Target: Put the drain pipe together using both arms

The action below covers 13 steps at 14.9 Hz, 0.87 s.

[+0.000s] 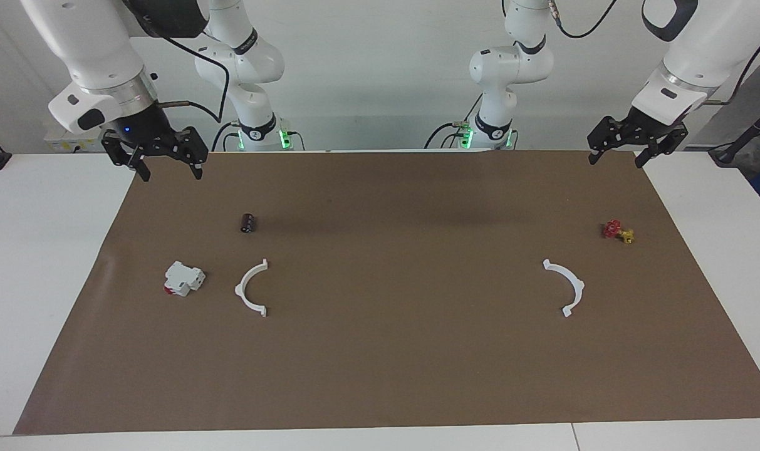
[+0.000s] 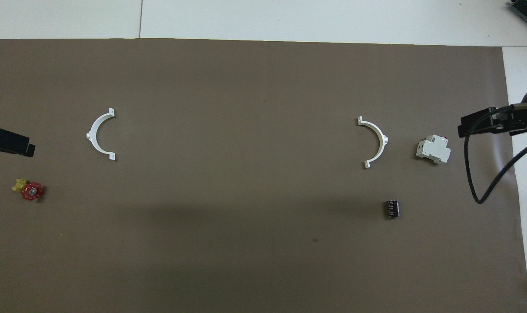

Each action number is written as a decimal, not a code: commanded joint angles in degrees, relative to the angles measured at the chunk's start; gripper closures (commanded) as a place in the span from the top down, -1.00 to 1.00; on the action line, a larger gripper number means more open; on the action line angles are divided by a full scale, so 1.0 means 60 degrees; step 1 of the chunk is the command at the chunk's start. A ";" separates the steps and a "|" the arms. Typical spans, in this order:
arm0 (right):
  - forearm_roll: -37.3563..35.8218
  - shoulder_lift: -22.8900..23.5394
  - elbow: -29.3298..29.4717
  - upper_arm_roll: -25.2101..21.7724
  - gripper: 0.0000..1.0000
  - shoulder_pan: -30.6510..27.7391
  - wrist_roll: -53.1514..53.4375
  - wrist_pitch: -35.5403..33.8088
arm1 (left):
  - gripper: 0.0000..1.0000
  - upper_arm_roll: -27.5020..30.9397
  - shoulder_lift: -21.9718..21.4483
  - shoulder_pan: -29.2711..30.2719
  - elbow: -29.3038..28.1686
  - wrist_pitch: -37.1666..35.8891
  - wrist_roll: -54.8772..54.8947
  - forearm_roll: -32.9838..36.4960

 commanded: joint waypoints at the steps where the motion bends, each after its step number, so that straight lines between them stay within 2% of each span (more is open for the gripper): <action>1: 0.0087 -0.0221 -0.0246 0.0059 1.00 -0.0156 -0.0187 -0.0091 | 1.00 -0.0023 -0.0281 0.0086 -0.0336 0.0154 0.0023 -0.0053; 13: 0.0087 -0.0221 -0.0247 0.0059 1.00 -0.0112 -0.0216 0.0012 | 1.00 -0.0023 -0.0280 0.0086 -0.0336 0.0140 0.0023 -0.0053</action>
